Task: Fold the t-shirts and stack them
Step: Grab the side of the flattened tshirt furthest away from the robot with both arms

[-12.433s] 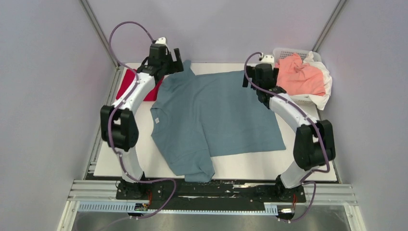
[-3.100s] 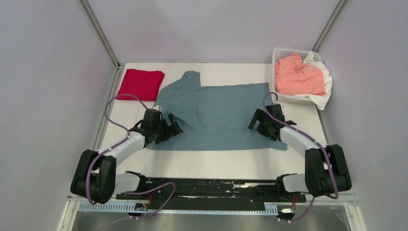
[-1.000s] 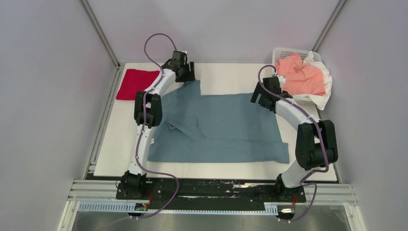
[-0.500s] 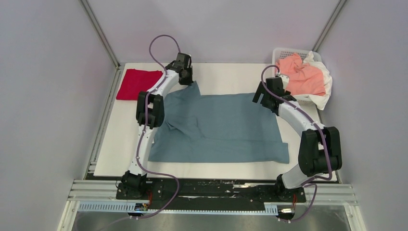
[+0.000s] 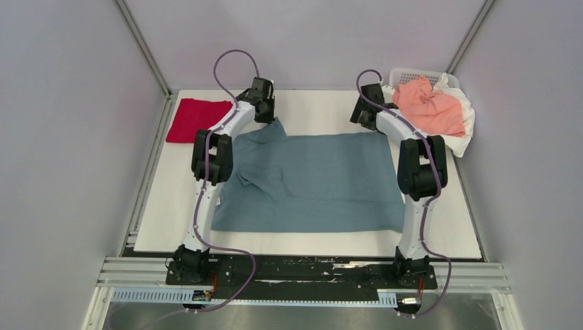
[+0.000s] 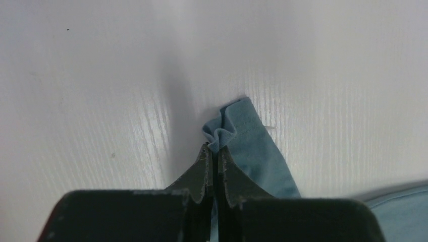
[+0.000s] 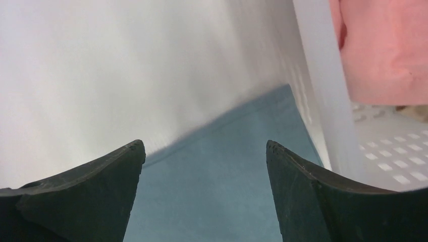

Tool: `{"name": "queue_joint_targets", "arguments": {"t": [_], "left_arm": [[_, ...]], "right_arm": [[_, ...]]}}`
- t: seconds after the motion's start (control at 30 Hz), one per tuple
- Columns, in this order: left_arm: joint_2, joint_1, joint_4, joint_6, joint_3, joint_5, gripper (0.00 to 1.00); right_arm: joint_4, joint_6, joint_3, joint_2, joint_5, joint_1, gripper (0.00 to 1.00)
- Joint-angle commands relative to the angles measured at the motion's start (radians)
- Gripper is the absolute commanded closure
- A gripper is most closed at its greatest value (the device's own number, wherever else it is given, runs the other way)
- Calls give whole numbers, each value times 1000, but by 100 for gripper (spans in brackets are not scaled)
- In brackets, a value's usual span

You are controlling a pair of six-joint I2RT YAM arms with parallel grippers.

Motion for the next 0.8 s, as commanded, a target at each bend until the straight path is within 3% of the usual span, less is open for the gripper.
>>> {"name": "queue_joint_targets", "arguments": {"t": [0.0, 0.2, 0.47, 0.77], "left_arm": [[-96, -4, 31, 25, -12, -12, 100], [-118, -4, 47, 31, -46, -40, 100], [-166, -4, 87, 25, -117, -26, 100], [-221, -4, 106, 16, -184, -17, 100]], "right_arm": [[-118, 55, 204, 138, 143, 17, 12], [-184, 43, 328, 263, 264, 35, 13], [-209, 57, 226, 238, 300, 43, 18], [-216, 110, 99, 160, 369, 44, 50]]}}
